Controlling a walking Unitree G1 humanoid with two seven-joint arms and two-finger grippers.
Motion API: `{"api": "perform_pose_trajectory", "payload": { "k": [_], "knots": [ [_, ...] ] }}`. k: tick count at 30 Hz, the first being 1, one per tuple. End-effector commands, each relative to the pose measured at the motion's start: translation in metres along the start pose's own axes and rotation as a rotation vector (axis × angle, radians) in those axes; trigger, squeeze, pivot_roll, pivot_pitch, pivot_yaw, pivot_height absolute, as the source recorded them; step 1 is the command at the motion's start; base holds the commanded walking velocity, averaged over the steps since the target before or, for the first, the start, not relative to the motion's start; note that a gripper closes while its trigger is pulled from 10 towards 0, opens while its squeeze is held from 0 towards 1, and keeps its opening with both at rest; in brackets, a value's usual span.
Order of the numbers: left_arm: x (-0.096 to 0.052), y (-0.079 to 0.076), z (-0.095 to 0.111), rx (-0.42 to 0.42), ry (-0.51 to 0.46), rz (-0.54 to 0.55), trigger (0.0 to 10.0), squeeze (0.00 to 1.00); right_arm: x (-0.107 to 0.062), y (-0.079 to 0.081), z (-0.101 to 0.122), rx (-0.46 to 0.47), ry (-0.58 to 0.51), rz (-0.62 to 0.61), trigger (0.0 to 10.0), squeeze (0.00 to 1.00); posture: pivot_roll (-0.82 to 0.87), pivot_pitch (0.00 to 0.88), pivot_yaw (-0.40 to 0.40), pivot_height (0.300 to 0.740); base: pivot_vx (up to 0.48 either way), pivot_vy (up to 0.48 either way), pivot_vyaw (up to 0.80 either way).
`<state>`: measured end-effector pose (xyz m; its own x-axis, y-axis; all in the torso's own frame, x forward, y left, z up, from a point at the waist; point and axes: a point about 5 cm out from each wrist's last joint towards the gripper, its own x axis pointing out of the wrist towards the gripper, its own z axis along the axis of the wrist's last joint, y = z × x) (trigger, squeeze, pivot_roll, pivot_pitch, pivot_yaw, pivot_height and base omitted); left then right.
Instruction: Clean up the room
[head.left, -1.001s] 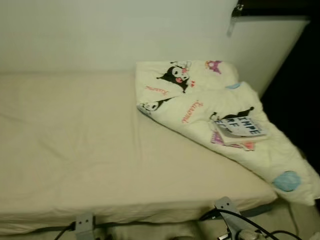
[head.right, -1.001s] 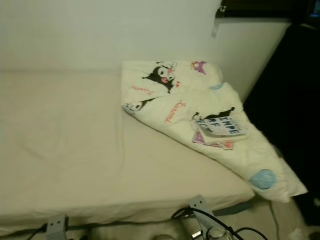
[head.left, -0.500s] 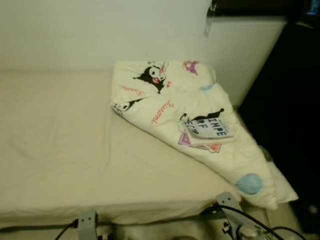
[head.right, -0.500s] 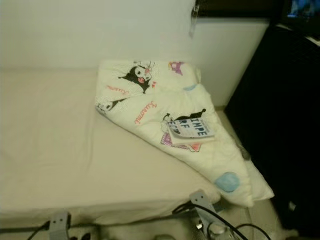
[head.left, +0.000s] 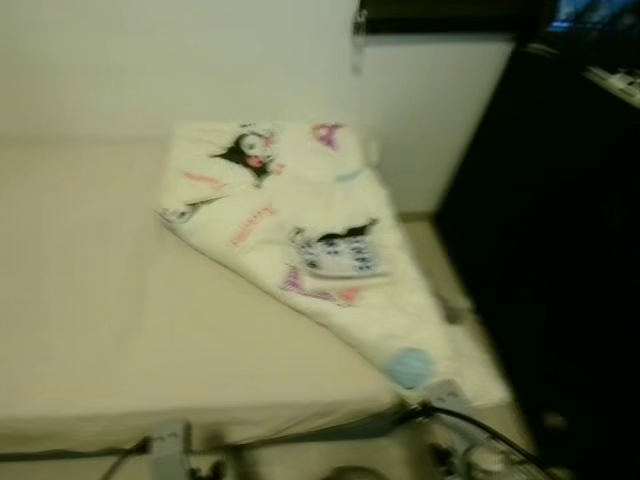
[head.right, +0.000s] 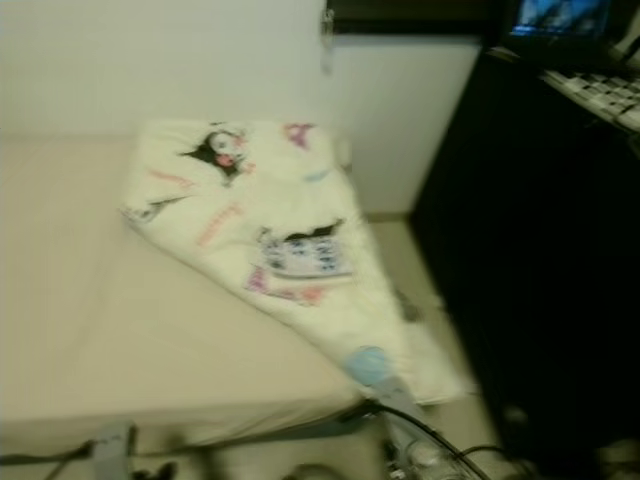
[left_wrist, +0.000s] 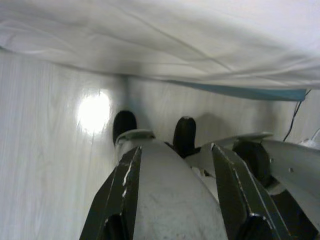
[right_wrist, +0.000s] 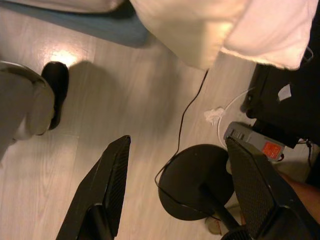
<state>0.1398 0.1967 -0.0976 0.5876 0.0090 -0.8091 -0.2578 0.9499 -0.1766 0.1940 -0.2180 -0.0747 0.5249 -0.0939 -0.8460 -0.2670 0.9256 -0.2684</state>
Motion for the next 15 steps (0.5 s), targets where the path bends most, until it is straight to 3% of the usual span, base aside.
{"api": "perform_pose_trajectory", "payload": {
  "k": [1, 6, 13, 15],
  "knots": [
    [-0.0031, 0.0053, -0.0094, -0.024, 0.03, 0.02, 10.0, 0.0, 0.0002, 0.0062, -0.0016, 0.011, 0.01, 0.019, 10.0, 0.0, -0.13, 0.0, 0.0, 0.74, 0.0, 0.0, 0.0],
    [-0.0027, 0.0023, -0.0097, -0.028, 0.028, 0.007, 10.0, 0.0, 0.0002, 0.0068, -0.0027, 0.003, 0.015, 0.023, 10.0, 0.0, -0.13, 0.0, -0.005, 0.74, 0.0, 0.0, 0.0],
    [-0.0025, 0.0036, -0.0086, -0.024, 0.023, 0.035, 10.0, 0.0, 0.0002, 0.007, -0.0027, 0.005, 0.018, 0.029, 10.0, 0.0, -0.13, 0.0, -0.014, 0.74, 0.0, -0.461, 0.0],
    [-0.0024, 0.0045, -0.0077, -0.036, 0.018, 0.044, 10.0, 0.0, 0.0002, 0.0071, -0.0025, 0.003, 0.017, 0.03, 10.0, 0.0, -0.13, 0.0, -0.015, 0.74, 0.0, 0.0, 0.0]
  ]
}}
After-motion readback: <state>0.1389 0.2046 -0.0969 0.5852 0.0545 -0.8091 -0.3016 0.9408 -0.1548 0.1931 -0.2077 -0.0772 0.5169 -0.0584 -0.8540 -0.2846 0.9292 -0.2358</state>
